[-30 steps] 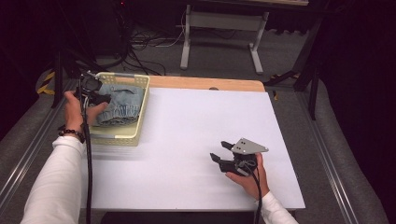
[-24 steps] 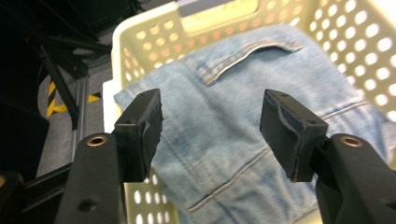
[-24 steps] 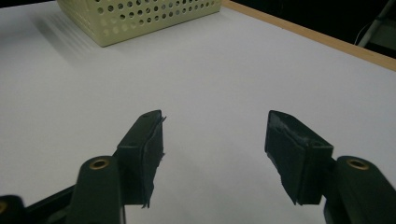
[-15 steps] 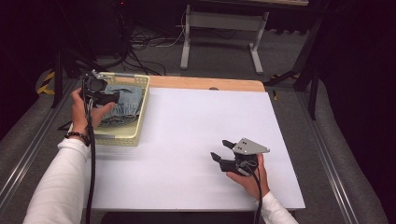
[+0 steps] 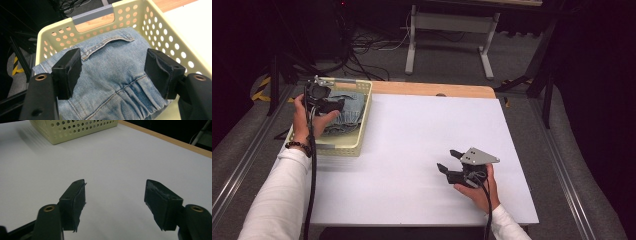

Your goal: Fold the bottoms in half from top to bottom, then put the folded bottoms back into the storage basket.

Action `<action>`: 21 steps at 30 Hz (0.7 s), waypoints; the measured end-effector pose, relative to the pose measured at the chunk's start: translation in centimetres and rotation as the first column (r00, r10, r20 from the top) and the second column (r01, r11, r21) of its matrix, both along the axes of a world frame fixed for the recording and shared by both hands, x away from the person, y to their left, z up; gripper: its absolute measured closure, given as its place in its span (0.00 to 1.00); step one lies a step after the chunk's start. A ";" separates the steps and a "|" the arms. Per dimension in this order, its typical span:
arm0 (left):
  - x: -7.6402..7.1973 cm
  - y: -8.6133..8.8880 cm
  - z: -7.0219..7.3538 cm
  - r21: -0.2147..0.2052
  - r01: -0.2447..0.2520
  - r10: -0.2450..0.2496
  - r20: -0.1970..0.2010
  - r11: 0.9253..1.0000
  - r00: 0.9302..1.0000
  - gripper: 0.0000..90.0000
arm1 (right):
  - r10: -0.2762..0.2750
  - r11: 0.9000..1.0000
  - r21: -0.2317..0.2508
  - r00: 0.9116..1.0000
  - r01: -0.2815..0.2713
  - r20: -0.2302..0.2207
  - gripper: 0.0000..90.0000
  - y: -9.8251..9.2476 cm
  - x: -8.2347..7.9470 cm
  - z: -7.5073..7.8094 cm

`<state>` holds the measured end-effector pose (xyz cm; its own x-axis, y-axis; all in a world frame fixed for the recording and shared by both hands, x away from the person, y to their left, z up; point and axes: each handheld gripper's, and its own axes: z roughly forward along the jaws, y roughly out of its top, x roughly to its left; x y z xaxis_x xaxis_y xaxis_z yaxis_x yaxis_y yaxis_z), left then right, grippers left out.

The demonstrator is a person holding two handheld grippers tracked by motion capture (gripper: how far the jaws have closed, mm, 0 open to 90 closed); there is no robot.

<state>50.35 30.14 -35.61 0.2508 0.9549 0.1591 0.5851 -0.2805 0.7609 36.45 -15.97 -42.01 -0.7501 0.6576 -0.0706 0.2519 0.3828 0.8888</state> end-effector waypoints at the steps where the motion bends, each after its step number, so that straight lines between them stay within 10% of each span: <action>1: 0.0 -0.1 0.0 0.001 0.002 -0.002 0.003 1.000 1.000 0.32 | -0.005 1.000 0.000 1.000 0.005 0.002 0.35 0.0 0.0 0.0; 21: -1.3 -3.5 0.4 -0.016 0.116 -0.114 0.094 0.993 0.989 0.19 | -0.026 1.000 -0.002 1.000 0.026 0.015 0.28 0.3 -0.1 -0.1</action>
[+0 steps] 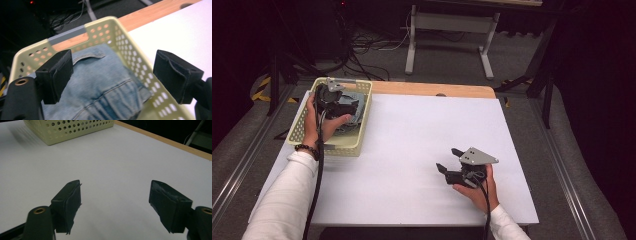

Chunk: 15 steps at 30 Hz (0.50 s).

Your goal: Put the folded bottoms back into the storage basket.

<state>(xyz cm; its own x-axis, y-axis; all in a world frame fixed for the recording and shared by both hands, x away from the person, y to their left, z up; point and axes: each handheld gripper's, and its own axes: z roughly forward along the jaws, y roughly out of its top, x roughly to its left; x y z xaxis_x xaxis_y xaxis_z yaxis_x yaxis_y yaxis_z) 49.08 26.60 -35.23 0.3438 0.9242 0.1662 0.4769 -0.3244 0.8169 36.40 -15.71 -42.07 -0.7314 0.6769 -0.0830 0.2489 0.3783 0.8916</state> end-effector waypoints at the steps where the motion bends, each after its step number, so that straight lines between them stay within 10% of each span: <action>1: -0.1 -0.3 0.0 0.006 0.004 -0.004 0.013 1.000 1.000 0.18 | 0.000 1.000 0.000 1.000 0.000 -0.001 0.28 0.0 -0.1 0.0; 15: -1.7 -3.9 0.5 0.019 0.111 -0.112 0.069 0.994 0.991 0.15 | -0.011 1.000 0.002 1.000 0.011 0.009 0.19 0.2 -0.3 0.0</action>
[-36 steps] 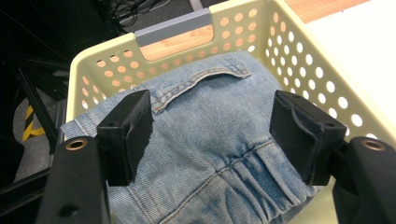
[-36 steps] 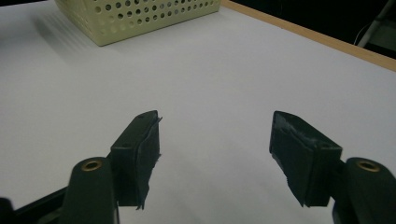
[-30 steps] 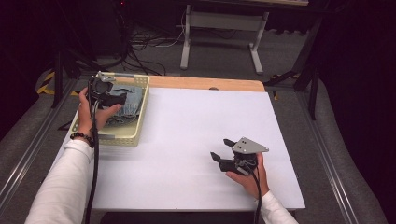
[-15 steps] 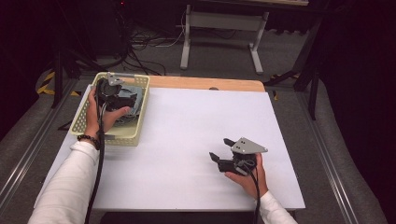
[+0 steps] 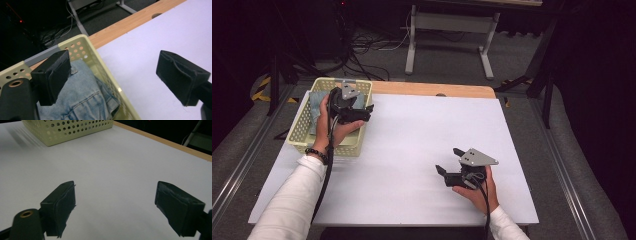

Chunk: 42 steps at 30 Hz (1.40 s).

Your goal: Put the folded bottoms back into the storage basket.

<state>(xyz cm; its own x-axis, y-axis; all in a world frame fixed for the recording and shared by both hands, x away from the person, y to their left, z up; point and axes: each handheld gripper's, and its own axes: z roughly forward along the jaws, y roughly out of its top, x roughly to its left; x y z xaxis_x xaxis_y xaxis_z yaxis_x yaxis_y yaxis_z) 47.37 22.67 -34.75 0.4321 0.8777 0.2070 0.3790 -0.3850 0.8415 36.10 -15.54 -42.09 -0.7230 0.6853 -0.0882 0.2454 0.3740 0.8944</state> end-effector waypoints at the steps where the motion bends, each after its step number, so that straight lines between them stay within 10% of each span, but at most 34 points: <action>1: -0.1 -0.1 0.0 -0.004 0.010 -0.010 0.001 1.000 1.000 0.15 | 0.000 1.000 -0.003 1.000 0.000 0.001 0.18 0.0 0.0 0.0; 42: -4.4 -4.5 -1.0 -0.024 0.206 -0.205 0.050 0.978 0.977 0.10 | -0.003 1.000 0.000 1.000 0.003 0.028 0.07 0.5 -0.4 0.0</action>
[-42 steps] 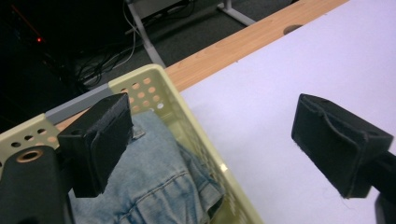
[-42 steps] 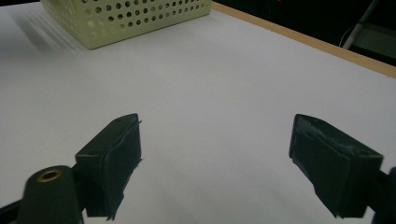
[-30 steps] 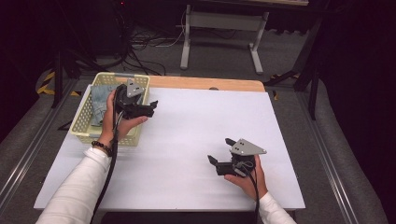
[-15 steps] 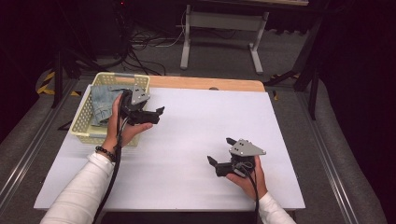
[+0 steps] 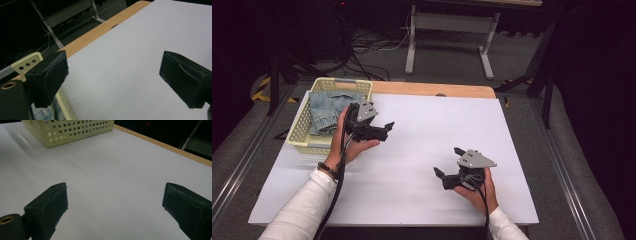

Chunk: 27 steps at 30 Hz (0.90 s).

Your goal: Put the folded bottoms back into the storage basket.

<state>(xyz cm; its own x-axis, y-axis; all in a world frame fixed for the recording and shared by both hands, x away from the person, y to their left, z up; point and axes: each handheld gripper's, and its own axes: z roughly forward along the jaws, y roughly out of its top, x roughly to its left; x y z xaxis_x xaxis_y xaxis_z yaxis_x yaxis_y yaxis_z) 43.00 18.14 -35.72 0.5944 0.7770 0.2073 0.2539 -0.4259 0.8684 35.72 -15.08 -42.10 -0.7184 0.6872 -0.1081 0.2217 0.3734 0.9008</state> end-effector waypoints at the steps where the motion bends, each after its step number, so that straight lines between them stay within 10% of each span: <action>1: -0.1 -0.1 -0.1 0.002 0.003 -0.003 0.000 1.000 1.000 0.10 | 0.000 1.000 -0.001 1.000 0.000 0.001 0.07 0.0 0.0 0.0; 27: -3.3 -1.5 -2.4 0.009 0.089 -0.089 0.029 0.996 0.996 0.09 | 0.013 1.000 -0.007 1.000 -0.013 0.006 0.08 0.4 -0.2 -0.1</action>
